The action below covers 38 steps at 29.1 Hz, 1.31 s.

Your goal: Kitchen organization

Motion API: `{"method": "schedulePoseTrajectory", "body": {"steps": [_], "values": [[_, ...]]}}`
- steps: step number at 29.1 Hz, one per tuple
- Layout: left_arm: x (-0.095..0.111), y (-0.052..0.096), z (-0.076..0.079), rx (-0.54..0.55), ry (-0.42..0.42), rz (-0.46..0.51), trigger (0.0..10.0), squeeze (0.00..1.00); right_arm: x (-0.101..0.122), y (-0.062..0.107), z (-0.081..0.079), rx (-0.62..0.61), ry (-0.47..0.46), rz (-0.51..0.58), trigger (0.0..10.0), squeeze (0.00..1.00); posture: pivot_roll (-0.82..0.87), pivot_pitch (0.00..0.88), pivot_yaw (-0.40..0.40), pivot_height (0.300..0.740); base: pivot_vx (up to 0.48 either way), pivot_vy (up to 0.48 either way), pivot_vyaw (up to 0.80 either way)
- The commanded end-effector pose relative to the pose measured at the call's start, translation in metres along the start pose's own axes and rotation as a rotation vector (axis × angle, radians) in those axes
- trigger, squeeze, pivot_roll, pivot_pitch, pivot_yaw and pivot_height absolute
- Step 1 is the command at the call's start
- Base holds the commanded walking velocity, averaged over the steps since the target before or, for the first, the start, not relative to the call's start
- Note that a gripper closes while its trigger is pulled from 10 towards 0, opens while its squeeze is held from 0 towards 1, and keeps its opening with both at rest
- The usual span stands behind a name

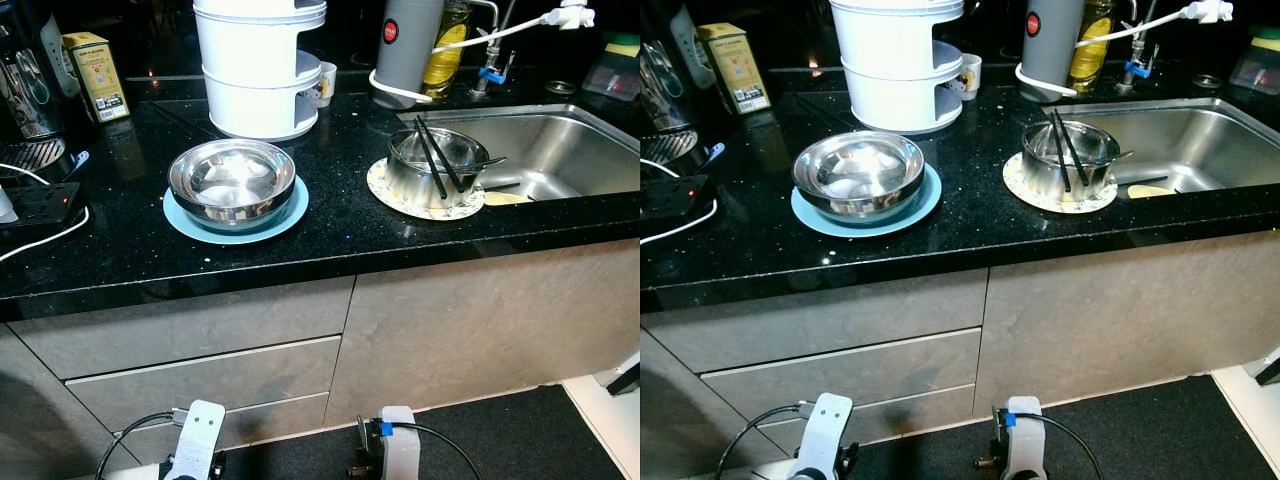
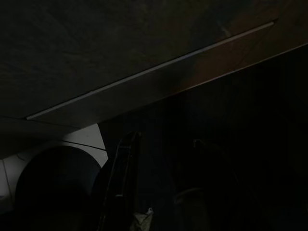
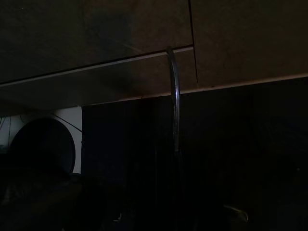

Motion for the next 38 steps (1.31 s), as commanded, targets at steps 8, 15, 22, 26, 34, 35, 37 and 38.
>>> {"method": "schedulePoseTrajectory", "body": {"steps": [8, 15, 22, 26, 34, 35, 37, 38], "values": [[-0.013, 0.002, 0.005, -0.038, -0.036, -0.052, 10.0, 0.00, -0.027, 0.010, 0.020, -0.066, -0.015, -0.114, 10.0, 0.00, 0.02, 0.134, -0.046, 0.740, 0.000, 0.000, 0.00], [-0.011, 0.002, 0.008, -0.051, -0.021, -0.041, 10.0, 0.00, -0.031, 0.012, 0.022, -0.073, -0.011, -0.127, 10.0, 0.00, 0.02, 0.129, -0.043, 0.740, 0.000, 0.000, 0.00], [-0.009, 0.001, 0.009, -0.058, -0.002, -0.036, 10.0, 0.00, -0.031, 0.013, 0.023, -0.074, -0.022, -0.122, 10.0, 0.00, 0.02, 0.122, -0.045, 0.740, 0.000, 0.000, 0.00], [-0.006, 0.001, 0.008, -0.052, 0.032, -0.017, 10.0, 0.00, -0.031, 0.012, 0.023, -0.076, -0.037, -0.117, 10.0, 0.00, 0.02, 0.121, -0.047, 0.740, 0.000, 0.000, 0.00], [-0.004, 0.000, 0.009, -0.057, 0.030, -0.016, 10.0, 0.00, -0.029, 0.012, 0.024, -0.076, -0.047, -0.115, 10.0, 0.00, 0.02, 0.119, -0.055, 0.740, 0.000, 0.000, 0.00], [-0.004, -0.001, 0.010, -0.058, 0.031, -0.015, 10.0, 0.00, -0.028, 0.012, 0.024, -0.075, -0.046, -0.113, 10.0, 0.00, 0.02, 0.120, -0.060, 0.740, 0.000, 0.000, 0.00], [-0.004, -0.001, 0.011, -0.056, 0.034, -0.023, 10.0, 0.00, -0.027, 0.012, 0.025, -0.073, -0.045, -0.109, 10.0, 0.00, 0.01, 0.124, -0.068, 0.740, 0.000, 0.000, 0.00], [-0.006, 0.000, 0.011, -0.053, 0.036, -0.030, 10.0, 0.00, -0.026, 0.012, 0.026, -0.071, -0.045, -0.103, 10.0, 0.00, 0.01, 0.124, -0.070, 0.740, 0.000, 0.000, 0.00]]}}
Point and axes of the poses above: a point about 5 cm out from each wrist's last joint towards the gripper, its own y axis pointing back from the gripper into the wrist, its own x axis along the axis of the wrist's last joint, z = x × y, the point moved 5 cm from there along -y, pointing out of the wrist towards the gripper, and after that the axes turned 12 degrees about -y, right-handed, at the moved point
